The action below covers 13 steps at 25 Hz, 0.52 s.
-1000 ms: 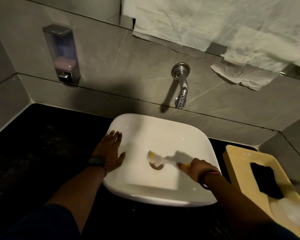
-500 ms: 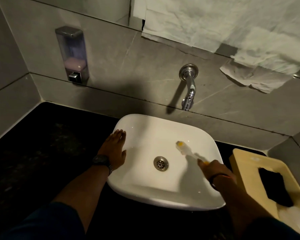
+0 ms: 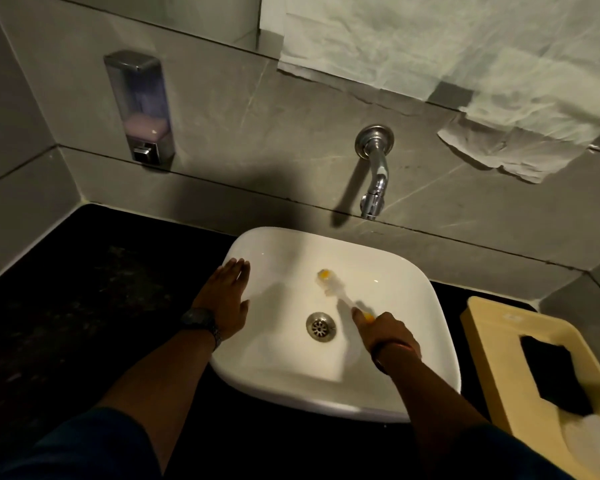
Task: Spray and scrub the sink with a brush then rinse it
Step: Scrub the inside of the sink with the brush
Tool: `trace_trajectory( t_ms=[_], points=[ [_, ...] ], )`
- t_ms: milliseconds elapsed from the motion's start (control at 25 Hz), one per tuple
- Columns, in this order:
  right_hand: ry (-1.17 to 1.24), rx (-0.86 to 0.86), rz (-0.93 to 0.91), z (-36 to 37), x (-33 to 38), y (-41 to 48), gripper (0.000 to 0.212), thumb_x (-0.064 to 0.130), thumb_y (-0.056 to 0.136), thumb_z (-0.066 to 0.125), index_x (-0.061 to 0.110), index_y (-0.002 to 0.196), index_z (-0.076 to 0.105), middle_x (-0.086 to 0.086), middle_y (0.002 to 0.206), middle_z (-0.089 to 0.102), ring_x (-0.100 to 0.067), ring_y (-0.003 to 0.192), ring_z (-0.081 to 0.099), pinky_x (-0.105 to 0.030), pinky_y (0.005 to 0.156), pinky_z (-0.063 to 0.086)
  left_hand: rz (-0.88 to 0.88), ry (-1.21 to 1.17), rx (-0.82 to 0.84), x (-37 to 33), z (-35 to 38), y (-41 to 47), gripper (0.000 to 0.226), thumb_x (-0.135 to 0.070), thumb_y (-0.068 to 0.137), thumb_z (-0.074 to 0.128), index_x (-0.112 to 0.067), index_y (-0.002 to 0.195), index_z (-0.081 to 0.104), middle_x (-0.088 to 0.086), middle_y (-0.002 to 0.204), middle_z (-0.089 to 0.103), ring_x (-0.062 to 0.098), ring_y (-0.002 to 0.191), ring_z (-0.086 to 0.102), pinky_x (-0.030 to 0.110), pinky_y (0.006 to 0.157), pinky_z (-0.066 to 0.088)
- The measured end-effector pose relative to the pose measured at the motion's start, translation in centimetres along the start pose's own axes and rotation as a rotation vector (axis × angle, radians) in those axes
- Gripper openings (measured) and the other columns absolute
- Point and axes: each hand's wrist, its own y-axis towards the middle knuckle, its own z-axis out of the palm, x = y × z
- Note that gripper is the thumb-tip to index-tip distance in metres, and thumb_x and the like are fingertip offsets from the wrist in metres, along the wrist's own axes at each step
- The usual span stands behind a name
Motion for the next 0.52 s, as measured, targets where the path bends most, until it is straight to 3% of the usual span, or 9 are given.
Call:
trace_trajectory(
  t_ms=[120, 160, 280, 360, 440, 520],
  points=[
    [-0.050, 0.273, -0.340, 1.7, 0.8, -1.5, 0.075, 0.079, 0.074, 0.047, 0.023, 0.123, 0.053, -0.005, 0.110, 0.065, -0.027, 0.105, 0.060, -0.031, 0.084, 0.042, 0.012, -0.018, -0.004, 0.1, 0.1, 0.1, 0.074, -0.024, 0.088, 0.052, -0.007, 0.145, 0.007, 0.013, 0.157, 0.013, 0.027, 0.145, 0.007, 0.038, 0.119, 0.005],
    [-0.111, 0.274, -0.360, 1.5, 0.0, -1.7, 0.074, 0.082, 0.071, 0.046, 0.026, 0.119, 0.055, -0.004, 0.109, 0.066, -0.026, 0.102, 0.061, -0.032, 0.085, 0.044, 0.009, -0.016, -0.008, 0.1, 0.1, 0.1, 0.074, -0.024, 0.088, 0.052, -0.007, 0.145, 0.007, 0.012, 0.157, 0.013, 0.026, 0.145, 0.007, 0.037, 0.119, 0.006],
    [-0.148, -0.027, -0.035, -2.0, -4.9, -0.1, 0.082, 0.081, 0.075, 0.039, 0.015, 0.119, 0.061, -0.013, 0.118, 0.067, -0.033, 0.104, 0.062, -0.037, 0.086, 0.046, 0.007, -0.001, -0.011, 0.0, 0.3, 0.0, 0.075, -0.024, 0.088, 0.053, -0.008, 0.145, 0.007, 0.012, 0.157, 0.013, 0.026, 0.145, 0.007, 0.037, 0.119, 0.006],
    [-0.143, -0.057, 0.100, -4.5, -9.2, 0.3, 0.081, 0.077, 0.079, 0.041, 0.010, 0.121, 0.061, -0.017, 0.119, 0.067, -0.035, 0.103, 0.062, -0.037, 0.084, 0.047, 0.004, 0.010, -0.006, 0.0, 0.3, 0.0, 0.075, -0.025, 0.088, 0.053, -0.008, 0.145, 0.006, 0.012, 0.157, 0.013, 0.026, 0.145, 0.007, 0.037, 0.119, 0.006],
    [-0.178, 0.181, -0.011, -5.9, -10.6, -0.7, 0.072, 0.082, 0.072, 0.046, 0.019, 0.098, 0.069, -0.008, 0.097, 0.071, -0.029, 0.093, 0.063, -0.031, 0.076, 0.048, -0.003, 0.026, -0.010, 0.1, 0.3, 0.1, 0.075, -0.026, 0.089, 0.052, -0.009, 0.145, 0.007, 0.011, 0.157, 0.013, 0.026, 0.145, 0.007, 0.037, 0.118, 0.006],
    [-0.350, 0.343, -0.132, -5.7, -10.1, -2.2, 0.071, 0.093, 0.060, 0.040, 0.025, 0.068, 0.059, 0.003, 0.072, 0.062, -0.020, 0.076, 0.059, -0.028, 0.065, 0.044, -0.003, 0.042, -0.004, 0.0, 0.3, 0.2, 0.075, -0.027, 0.089, 0.052, -0.009, 0.145, 0.006, 0.011, 0.157, 0.013, 0.026, 0.145, 0.007, 0.037, 0.118, 0.006]
  ],
)
